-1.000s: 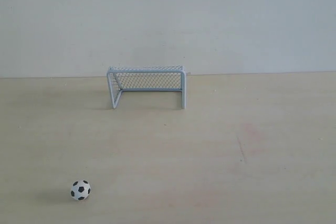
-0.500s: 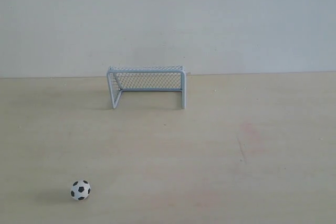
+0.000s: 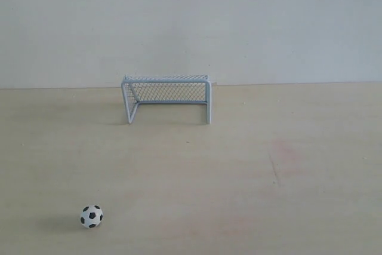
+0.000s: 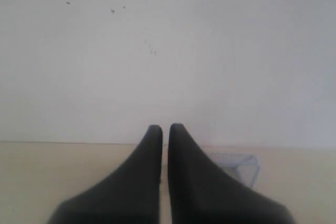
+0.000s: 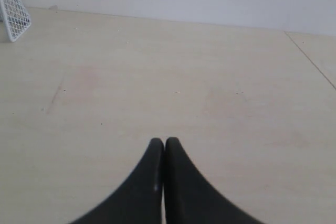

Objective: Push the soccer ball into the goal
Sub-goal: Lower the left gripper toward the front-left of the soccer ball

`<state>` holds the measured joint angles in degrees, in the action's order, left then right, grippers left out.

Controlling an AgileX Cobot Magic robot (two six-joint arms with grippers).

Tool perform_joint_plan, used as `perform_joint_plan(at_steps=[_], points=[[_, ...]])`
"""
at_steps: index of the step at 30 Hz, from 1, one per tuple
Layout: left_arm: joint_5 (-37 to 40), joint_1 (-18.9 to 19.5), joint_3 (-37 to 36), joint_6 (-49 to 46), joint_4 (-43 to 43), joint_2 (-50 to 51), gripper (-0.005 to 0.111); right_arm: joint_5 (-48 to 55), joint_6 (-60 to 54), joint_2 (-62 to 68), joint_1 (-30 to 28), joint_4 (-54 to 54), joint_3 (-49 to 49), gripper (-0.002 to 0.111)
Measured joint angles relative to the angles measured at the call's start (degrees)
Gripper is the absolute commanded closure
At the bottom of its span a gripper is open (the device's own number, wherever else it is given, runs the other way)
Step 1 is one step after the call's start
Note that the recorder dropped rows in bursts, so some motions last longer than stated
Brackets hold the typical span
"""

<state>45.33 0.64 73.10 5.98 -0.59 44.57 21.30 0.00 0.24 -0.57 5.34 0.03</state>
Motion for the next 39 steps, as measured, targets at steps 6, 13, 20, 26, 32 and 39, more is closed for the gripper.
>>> perform_joint_plan(at_steps=[6,13,20,26,32,39], points=[[8.6,-4.8,12.4,-15.7,0.6,12.0,0.102,0.0,0.0,0.0,0.0,0.0,0.0,0.109],[9.8,-17.3,10.2,-22.6,-5.1,13.5,0.102,0.0,0.0,0.0,0.4,0.0,0.0,0.109],[15.5,-29.4,1.3,-25.3,-12.8,12.9,0.102,0.0,0.0,0.0,0.6,0.0,0.0,0.109],[23.2,-30.1,-8.9,-35.2,-14.6,12.5,0.102,0.0,0.0,0.0,0.6,0.0,0.0,0.109],[24.5,-30.3,-18.5,-43.1,-15.3,19.0,0.102,0.0,0.0,0.0,0.6,0.0,0.0,0.109],[16.8,-25.5,-21.9,-50.1,-14.2,29.1,0.102,0.0,0.0,0.0,0.6,0.0,0.0,0.109]])
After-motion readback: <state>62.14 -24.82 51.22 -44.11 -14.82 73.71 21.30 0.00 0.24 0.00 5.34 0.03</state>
